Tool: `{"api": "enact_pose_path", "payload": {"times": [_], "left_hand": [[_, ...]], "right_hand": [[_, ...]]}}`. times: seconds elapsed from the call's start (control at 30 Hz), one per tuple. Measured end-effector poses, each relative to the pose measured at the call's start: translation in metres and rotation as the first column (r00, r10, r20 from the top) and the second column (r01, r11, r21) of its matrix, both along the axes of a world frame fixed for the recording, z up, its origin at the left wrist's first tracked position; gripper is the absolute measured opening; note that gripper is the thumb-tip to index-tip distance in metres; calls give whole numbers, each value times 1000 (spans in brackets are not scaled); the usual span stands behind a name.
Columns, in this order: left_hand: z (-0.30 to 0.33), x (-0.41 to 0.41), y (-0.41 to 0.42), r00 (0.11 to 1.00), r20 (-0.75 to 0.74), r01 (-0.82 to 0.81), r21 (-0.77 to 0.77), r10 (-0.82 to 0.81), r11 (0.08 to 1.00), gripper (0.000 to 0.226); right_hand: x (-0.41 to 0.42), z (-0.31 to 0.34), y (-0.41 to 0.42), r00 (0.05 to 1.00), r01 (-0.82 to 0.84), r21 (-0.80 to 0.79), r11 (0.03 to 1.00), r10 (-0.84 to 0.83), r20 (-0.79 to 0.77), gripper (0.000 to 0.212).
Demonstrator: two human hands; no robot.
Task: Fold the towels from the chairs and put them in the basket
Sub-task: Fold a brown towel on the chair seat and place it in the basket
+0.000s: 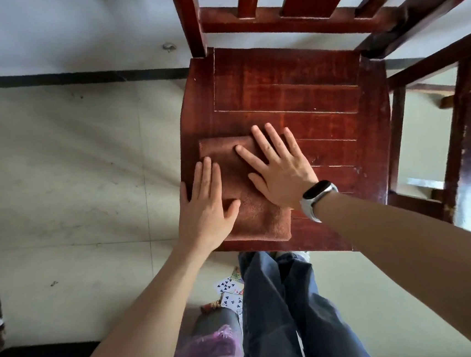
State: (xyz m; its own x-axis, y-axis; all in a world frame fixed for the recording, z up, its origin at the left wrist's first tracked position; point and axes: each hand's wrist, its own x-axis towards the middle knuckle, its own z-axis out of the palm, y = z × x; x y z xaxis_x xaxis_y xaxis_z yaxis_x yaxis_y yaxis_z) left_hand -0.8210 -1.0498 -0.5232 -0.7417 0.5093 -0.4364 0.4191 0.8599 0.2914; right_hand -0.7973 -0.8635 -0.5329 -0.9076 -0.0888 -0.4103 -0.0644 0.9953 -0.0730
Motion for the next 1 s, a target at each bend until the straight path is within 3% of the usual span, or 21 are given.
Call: {"api": "enact_pose_path", "payload": {"times": [0.1, 0.2, 0.27, 0.33, 0.4, 0.47, 0.7, 0.83, 1.0], "left_hand": [[8, -5, -1, 987, -34, -146, 242, 159, 959, 50], [13, -9, 3, 856, 95, -514, 267, 508, 815, 41], [12, -12, 7, 752, 166, -659, 192, 638, 727, 39], [11, -16, 11, 676, 222, -735, 148, 702, 662, 39], [10, -22, 14, 587, 280, -804, 94, 759, 587, 38], [9, -28, 15, 521, 330, -840, 35, 787, 542, 38], [9, -40, 21, 411, 464, -857, -96, 785, 506, 28], [18, -35, 25, 482, 447, -842, -3, 754, 540, 29], [49, -19, 30, 537, 568, -812, 144, 624, 566, 25]], "right_hand": [[1, 8, -1, 998, 47, -120, 992, -52, -33, 54], [16, 21, -3, 925, 325, -312, 893, -370, -94, 51], [32, 27, -9, 757, 603, -379, 702, -653, -6, 49], [45, 29, -16, 537, 800, -420, 429, -824, 181, 41], [49, 27, -22, 321, 890, -436, 138, -867, 381, 33], [48, 24, -25, 198, 900, -435, -29, -861, 468, 34], [41, 19, -23, 176, 902, -419, -107, -794, 582, 42], [41, 25, -17, 151, 869, -434, -238, -707, 690, 23], [63, 54, 5, 169, 796, -524, -302, -721, 672, 11]]}}
